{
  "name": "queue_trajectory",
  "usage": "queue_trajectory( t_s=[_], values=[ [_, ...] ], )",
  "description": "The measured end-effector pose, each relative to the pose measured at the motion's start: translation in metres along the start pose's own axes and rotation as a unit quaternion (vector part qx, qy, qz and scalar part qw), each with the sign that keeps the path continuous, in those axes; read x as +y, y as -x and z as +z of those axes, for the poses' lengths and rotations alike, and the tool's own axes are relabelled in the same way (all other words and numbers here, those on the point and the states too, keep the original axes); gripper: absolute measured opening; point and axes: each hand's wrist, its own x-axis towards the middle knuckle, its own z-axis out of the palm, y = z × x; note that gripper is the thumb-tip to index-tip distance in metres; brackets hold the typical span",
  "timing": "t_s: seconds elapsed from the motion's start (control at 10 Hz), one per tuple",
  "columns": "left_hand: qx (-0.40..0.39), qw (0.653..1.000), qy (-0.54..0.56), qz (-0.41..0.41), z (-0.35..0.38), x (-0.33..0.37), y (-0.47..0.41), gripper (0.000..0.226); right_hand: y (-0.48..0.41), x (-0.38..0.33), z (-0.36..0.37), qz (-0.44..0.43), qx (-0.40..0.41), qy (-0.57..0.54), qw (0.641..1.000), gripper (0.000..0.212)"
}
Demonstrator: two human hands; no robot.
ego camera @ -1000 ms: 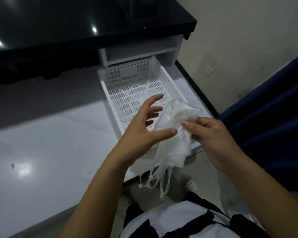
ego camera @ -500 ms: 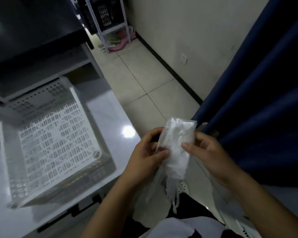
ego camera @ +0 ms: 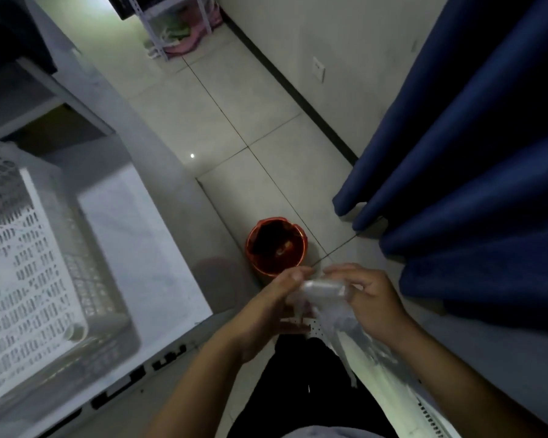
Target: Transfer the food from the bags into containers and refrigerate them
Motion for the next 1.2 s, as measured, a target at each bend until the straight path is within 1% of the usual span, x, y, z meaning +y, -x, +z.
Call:
queue_trajectory(
  t_s=[0.1,0.2,0.3,0.4,0.5,0.6,0.7,0.8,0.9,1.0,1.1,1.2],
  values=[
    [0.012,1.000,0.015,-0.018,0.000,-0.015,-0.023,0.032,-0.010,0.032,0.000,0.023,-0.015,0.053,0.998,0.054],
    [0.063,0.995,0.073,-0.007,-0.002,-0.042,-0.049,0.029,-0.031,0.071,-0.003,0.081,-0.041,0.059,0.994,0.062],
    [0.134,0.990,0.042,-0.005,-0.012,-0.071,-0.081,0.024,-0.061,0.111,-0.012,0.179,-0.015,0.013,0.984,0.043],
    [0.201,0.979,-0.025,-0.005,-0.024,-0.097,-0.109,0.019,-0.082,0.138,-0.020,0.228,0.058,0.032,0.971,0.028],
    [0.313,0.949,-0.029,-0.030,-0.051,-0.135,-0.167,0.020,-0.105,0.191,-0.023,0.271,0.107,0.061,0.955,0.016],
    [0.368,0.928,-0.055,-0.018,-0.074,-0.159,-0.213,0.018,-0.112,0.227,-0.020,0.287,0.085,0.114,0.947,0.016],
    [0.405,0.909,-0.093,0.018,-0.103,-0.182,-0.279,0.027,-0.125,0.271,-0.018,0.295,0.046,0.172,0.939,0.027],
    [0.449,0.891,-0.045,0.049,-0.125,-0.201,-0.338,0.044,-0.140,0.307,-0.020,0.297,0.029,0.197,0.934,0.031],
    [0.436,0.895,-0.081,0.056,-0.145,-0.221,-0.377,0.055,-0.150,0.334,-0.022,0.301,0.036,0.196,0.933,0.030],
    [0.296,0.893,-0.295,-0.170,-0.181,-0.254,-0.421,0.079,-0.163,0.372,-0.025,0.298,0.027,0.196,0.934,0.031],
    [0.194,0.859,-0.412,-0.234,-0.202,-0.276,-0.442,0.071,-0.165,0.396,-0.028,0.304,0.023,0.204,0.930,0.033],
    [0.199,0.846,-0.442,-0.224,-0.201,-0.278,-0.440,0.074,-0.161,0.408,-0.031,0.316,0.018,0.208,0.925,0.038]
  ],
)
